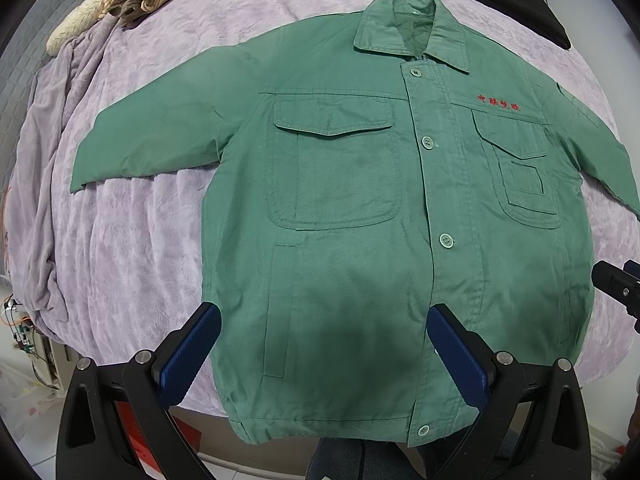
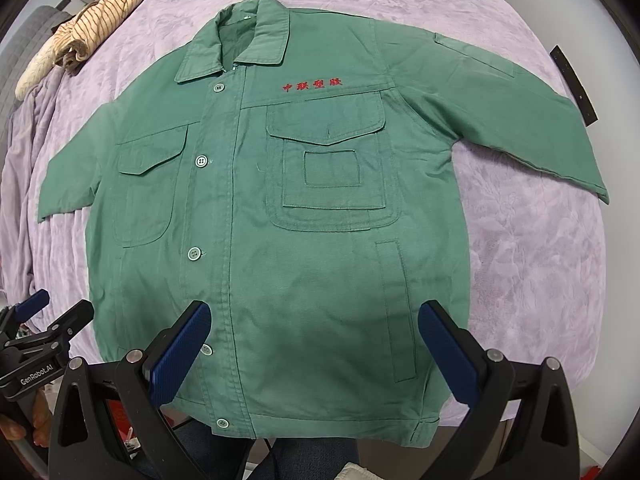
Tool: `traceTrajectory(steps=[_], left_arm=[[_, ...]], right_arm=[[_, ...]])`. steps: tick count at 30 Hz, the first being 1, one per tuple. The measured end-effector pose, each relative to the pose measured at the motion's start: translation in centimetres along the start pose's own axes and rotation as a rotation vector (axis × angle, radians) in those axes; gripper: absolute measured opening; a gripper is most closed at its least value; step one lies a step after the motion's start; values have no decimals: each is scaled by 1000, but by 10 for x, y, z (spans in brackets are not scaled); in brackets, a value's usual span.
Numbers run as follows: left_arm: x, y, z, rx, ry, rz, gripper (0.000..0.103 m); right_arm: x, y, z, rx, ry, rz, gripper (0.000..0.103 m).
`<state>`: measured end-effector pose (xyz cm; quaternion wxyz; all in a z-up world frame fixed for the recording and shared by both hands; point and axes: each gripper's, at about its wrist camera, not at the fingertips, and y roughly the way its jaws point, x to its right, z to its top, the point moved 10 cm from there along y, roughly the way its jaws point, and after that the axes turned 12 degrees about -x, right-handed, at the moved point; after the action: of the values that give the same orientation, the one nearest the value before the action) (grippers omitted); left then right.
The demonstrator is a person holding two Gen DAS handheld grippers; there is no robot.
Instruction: Fold large clothes
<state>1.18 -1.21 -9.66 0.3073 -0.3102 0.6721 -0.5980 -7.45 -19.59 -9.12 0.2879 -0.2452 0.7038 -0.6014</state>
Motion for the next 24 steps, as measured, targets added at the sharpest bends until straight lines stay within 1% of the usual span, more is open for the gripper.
traceTrajectory(steps=[24], left_arm=[[7,-2,4,-4,-2,10,103]], right_arm=[[4,-1,2,0,-1,1,103]])
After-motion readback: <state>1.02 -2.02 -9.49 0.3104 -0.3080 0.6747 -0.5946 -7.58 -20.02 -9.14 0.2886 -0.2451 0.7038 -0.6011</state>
